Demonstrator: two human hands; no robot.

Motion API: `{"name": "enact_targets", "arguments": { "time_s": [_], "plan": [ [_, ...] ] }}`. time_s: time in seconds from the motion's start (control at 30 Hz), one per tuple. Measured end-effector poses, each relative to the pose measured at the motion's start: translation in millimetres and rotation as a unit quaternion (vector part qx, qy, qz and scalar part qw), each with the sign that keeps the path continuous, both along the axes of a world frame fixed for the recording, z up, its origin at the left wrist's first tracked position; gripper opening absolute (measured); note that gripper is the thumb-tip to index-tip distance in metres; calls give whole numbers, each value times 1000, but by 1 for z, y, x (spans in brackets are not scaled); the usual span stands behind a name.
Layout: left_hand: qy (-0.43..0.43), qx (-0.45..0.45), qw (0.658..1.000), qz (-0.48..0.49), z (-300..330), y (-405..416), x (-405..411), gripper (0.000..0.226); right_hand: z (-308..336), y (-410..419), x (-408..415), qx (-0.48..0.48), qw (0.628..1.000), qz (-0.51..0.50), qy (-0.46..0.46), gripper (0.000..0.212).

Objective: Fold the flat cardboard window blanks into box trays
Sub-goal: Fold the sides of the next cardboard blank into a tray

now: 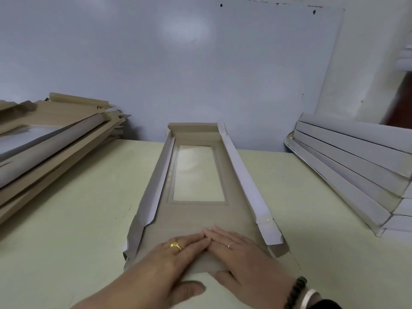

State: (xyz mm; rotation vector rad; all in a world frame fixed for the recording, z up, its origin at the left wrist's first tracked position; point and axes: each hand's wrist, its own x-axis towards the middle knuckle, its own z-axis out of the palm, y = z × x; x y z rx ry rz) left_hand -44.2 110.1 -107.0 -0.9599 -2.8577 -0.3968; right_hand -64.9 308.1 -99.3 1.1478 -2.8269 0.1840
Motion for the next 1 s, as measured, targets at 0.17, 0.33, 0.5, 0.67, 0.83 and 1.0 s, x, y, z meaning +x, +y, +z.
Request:
{"name": "enact_targets", "arguments": {
  "time_s": [0.17, 0.33, 0.5, 0.67, 0.83, 1.0],
  "plan": [
    [-90, 120, 988, 33, -2, -26, -4, 51, -5, 27, -13, -136, 980, 17, -142, 56],
    [-151, 258, 953, 55, 15, -40, 3, 24, 2, 48, -16, -265, 941, -32, -209, 37],
    [-149, 270, 949, 60, 22, -43, 4, 27, 4, 48, -17, -342, 919, -56, -188, 15],
    [-36, 225, 960, 163, 14, -36, -2, 33, -1, 39, -22, -351, 925, -95, -113, 32],
    [47, 190, 947, 254, 12, -25, -9, 28, -7, 28, -29, -336, 929, -151, -32, 21],
    [98, 43, 967, 233, 7, -22, -15, 44, -11, 26, -33, -231, 958, -168, -26, 29]
  ]
}}
